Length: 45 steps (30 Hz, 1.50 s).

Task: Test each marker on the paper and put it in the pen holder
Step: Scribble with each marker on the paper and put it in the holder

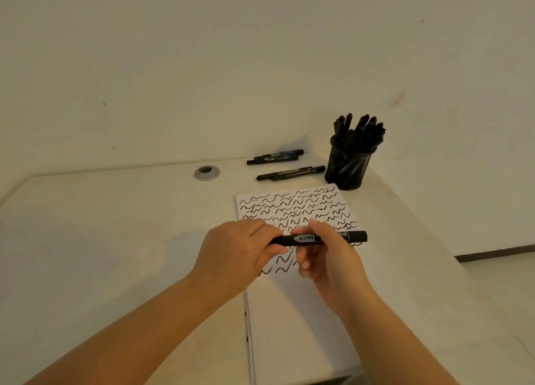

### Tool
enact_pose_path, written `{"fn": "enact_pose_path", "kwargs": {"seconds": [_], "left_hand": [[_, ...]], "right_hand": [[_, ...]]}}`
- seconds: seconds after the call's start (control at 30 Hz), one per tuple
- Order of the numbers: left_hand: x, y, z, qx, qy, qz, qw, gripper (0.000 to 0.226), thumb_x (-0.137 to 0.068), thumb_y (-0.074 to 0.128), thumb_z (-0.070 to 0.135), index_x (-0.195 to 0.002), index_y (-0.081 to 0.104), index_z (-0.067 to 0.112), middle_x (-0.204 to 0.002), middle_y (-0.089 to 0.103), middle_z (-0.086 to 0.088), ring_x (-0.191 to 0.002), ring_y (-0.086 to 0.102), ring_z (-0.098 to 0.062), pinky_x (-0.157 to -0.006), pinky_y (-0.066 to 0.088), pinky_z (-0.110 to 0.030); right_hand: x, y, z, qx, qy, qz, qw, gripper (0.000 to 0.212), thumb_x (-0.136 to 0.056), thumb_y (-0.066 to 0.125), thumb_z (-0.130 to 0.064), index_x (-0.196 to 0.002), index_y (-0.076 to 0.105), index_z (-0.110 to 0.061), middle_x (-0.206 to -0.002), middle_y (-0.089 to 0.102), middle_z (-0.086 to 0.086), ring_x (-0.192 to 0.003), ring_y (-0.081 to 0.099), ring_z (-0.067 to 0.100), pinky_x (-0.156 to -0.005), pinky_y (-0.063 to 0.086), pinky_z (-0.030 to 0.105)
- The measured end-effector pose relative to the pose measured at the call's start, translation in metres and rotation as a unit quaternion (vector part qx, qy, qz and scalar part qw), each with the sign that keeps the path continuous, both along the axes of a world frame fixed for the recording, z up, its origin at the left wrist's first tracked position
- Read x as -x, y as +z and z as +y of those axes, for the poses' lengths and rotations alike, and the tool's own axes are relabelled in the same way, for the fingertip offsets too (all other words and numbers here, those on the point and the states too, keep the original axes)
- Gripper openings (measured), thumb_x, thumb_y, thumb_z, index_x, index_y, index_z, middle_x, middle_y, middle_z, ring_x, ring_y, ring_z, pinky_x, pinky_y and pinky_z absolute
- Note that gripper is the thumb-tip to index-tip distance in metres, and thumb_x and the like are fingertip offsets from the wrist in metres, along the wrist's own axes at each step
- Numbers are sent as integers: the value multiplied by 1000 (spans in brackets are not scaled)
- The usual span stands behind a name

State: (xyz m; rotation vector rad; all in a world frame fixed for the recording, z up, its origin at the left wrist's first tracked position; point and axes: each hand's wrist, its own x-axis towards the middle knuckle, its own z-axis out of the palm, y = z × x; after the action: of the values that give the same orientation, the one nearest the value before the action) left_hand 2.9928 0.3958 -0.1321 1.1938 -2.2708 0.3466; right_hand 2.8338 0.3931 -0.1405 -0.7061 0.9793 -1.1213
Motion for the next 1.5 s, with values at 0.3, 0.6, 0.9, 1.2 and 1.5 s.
{"fn": "enact_pose_path", "kwargs": {"seconds": [0.3,0.6,0.9,1.2,1.5], "left_hand": [[-8,-21,41,-61,8,-36,997,31,-84,41,36,-72,66,21,-56,60,10,-41,52,-9,-35,37,-16],[-7,-15,51,-263,-43,82,960,15,-94,38,38,-80,42,34,-64,44,18,-56,42,-3,-54,30,-13],[-4,-5,52,-415,-113,177,885,29,-91,33,45,-66,46,36,-50,44,10,-44,40,-6,-46,31,-14],[-53,-18,8,-505,3,403,763,30,-92,38,33,-73,50,14,-51,58,8,-48,53,-7,-52,38,-22],[-38,-43,-8,-353,-17,257,900,31,-92,33,42,-90,61,27,-91,66,29,-92,58,6,-83,43,-20]], "right_hand": [[1,-14,28,-15,69,41,997,34,-88,44,-11,-65,68,-2,-46,55,13,-33,44,16,-33,33,19],[8,-10,36,105,77,79,988,42,-87,41,-3,-56,70,-6,-39,53,13,-28,40,17,-33,30,16],[19,-8,26,197,170,91,961,27,-72,48,-13,-59,70,-9,-40,53,11,-29,40,16,-35,31,14],[38,16,0,237,74,196,949,23,-84,51,-18,-71,70,-18,-56,62,4,-46,53,15,-38,32,19],[-7,-23,14,188,0,321,928,20,-82,60,-14,-62,57,-16,-42,52,-2,-41,45,6,-45,37,14]]}}
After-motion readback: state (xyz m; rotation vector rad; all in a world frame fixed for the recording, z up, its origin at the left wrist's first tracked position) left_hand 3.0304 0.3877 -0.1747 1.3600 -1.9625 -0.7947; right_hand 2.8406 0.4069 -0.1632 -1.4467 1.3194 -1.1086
